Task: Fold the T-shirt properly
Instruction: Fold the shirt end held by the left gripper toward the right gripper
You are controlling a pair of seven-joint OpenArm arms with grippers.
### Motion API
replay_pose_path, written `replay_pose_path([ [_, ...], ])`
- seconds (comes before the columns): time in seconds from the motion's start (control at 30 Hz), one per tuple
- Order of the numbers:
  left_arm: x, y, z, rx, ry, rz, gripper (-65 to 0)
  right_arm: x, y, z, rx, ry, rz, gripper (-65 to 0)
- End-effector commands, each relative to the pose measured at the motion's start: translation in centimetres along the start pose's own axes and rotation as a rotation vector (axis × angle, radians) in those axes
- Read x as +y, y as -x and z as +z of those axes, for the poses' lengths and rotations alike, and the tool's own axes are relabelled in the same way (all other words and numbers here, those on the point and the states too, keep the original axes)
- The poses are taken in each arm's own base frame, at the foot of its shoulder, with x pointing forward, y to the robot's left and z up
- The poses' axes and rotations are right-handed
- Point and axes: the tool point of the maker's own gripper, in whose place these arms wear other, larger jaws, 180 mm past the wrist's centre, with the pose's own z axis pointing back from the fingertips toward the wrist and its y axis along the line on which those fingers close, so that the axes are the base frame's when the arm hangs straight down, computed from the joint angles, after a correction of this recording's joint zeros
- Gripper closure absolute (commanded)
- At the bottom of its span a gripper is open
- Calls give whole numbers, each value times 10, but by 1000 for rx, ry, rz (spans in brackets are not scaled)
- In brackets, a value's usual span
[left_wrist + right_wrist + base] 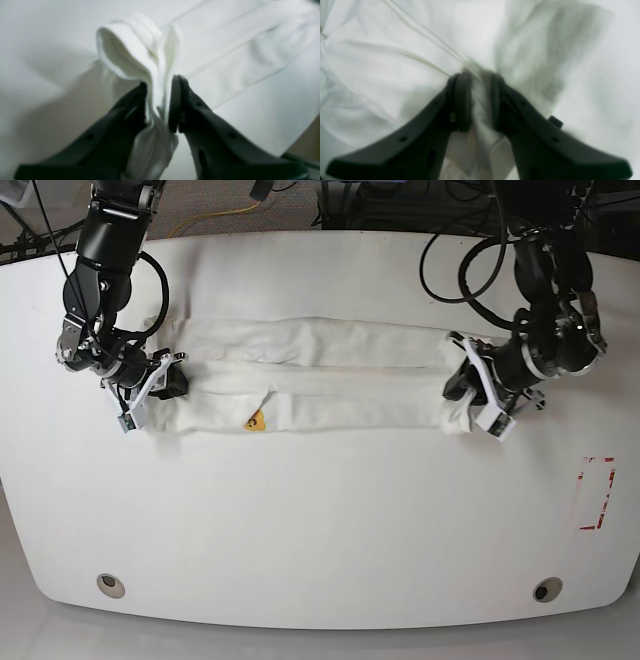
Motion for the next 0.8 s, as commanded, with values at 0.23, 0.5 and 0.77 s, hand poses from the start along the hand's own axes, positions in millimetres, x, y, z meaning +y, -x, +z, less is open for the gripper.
replay_pose_path([
  [0.23,-66,-45,-49,-97,212,19,-81,-7,-2,4,20,26,23,-124],
  [0.5,-58,-42,-75,-48,260,87,-83,-6,-2,3,20,25,22,-124],
  [0.77,-70,-51,-82,-28,274,127,-385,-6,-3,4,17,25,24,-124],
])
